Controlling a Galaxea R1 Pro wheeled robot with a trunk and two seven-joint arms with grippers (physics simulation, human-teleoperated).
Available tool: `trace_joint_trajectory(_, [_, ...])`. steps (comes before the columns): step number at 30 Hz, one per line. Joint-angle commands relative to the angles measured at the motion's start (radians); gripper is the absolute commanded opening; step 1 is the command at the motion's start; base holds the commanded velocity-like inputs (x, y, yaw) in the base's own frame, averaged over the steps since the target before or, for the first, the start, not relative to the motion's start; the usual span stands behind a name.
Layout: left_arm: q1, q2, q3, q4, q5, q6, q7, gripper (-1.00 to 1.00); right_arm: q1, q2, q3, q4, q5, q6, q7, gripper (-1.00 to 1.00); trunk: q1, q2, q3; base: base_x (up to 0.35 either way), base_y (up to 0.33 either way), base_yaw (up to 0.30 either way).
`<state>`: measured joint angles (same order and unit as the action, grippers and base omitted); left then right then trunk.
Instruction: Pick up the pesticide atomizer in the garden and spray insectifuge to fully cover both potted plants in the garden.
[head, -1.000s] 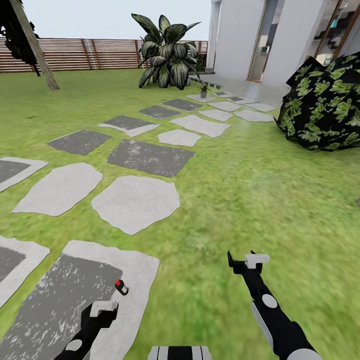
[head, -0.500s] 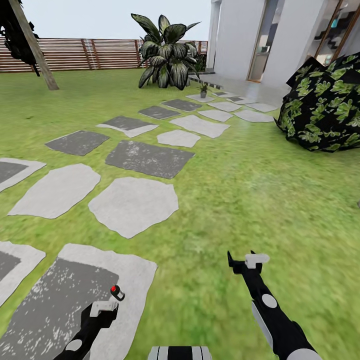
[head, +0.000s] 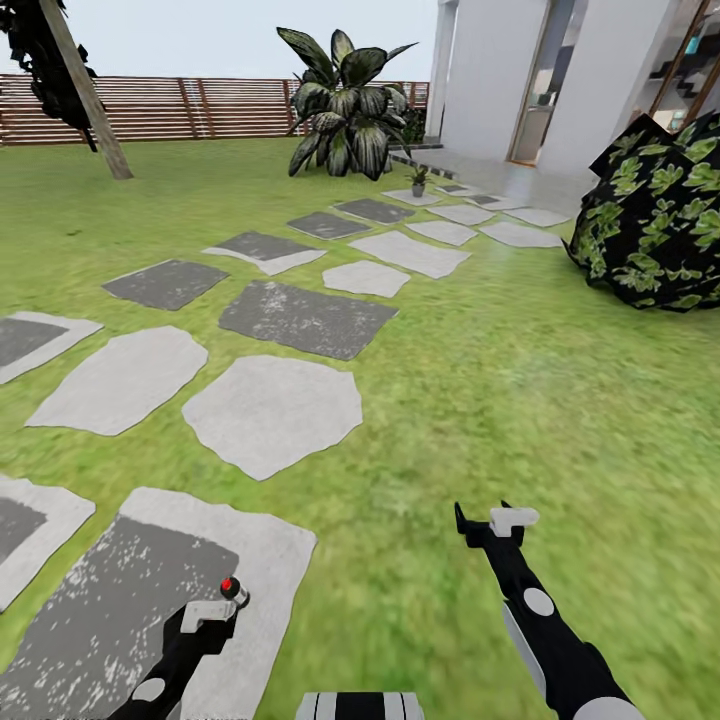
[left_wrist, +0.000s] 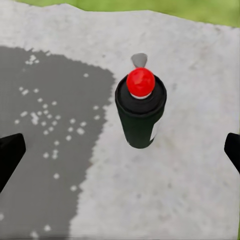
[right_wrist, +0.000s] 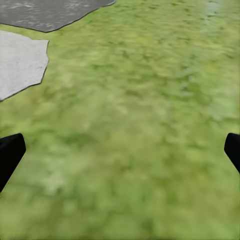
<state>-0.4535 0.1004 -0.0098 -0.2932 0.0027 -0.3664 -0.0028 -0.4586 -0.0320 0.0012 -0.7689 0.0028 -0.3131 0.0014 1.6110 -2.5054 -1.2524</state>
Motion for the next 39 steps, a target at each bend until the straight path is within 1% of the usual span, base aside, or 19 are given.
trace_joint_trajectory(1, [-0.001,0.0,-0.001,0.001,0.0,-0.003,0.0,1.0,0.0,0.0,0.0,0.0,0.0,-0.003,0.0,1.0,0.0,0.0,-0.001,0.002,-0.001,0.076])
trace_joint_trajectory(5, [-0.001,-0.003,-0.002,0.002,0.0,-0.003,0.0,1.0,0.0,0.0,0.0,0.0,0.0,-0.003,0.0,1.0,0.0,0.0,-0.001,0.001,0.0,0.037])
trace_joint_trajectory(11, [-0.001,-0.004,-0.002,0.003,0.0,-0.003,0.0,1.0,0.0,0.0,-0.001,0.0,0.0,-0.003,0.0,1.0,0.003,-0.002,-0.025,0.0,0.0,0.004])
trace_joint_trajectory(16, [-0.001,-0.004,-0.002,0.003,0.0,-0.003,0.0,1.0,0.0,0.0,-0.001,0.0,0.0,-0.003,0.0,1.0,0.005,-0.003,-0.05,0.0,0.0,0.0])
trace_joint_trajectory(27, [-0.001,-0.004,-0.002,0.004,0.0,-0.005,0.0,1.0,0.0,0.0,-0.001,0.0,0.0,-0.003,0.001,1.0,0.005,-0.003,-0.066,0.0,0.0,0.0])
trace_joint_trajectory(32, [-0.001,-0.004,-0.003,0.004,0.0,-0.005,0.0,1.0,0.0,0.0,-0.001,0.0,0.0,-0.003,0.0,1.0,0.005,-0.003,-0.068,0.014,-0.005,0.0])
trace_joint_trajectory(39, [-0.001,-0.004,-0.004,0.003,0.0,-0.005,0.0,1.0,0.0,0.0,-0.001,0.0,0.0,-0.003,0.0,1.0,0.005,-0.003,-0.068,0.127,-0.079,0.0])
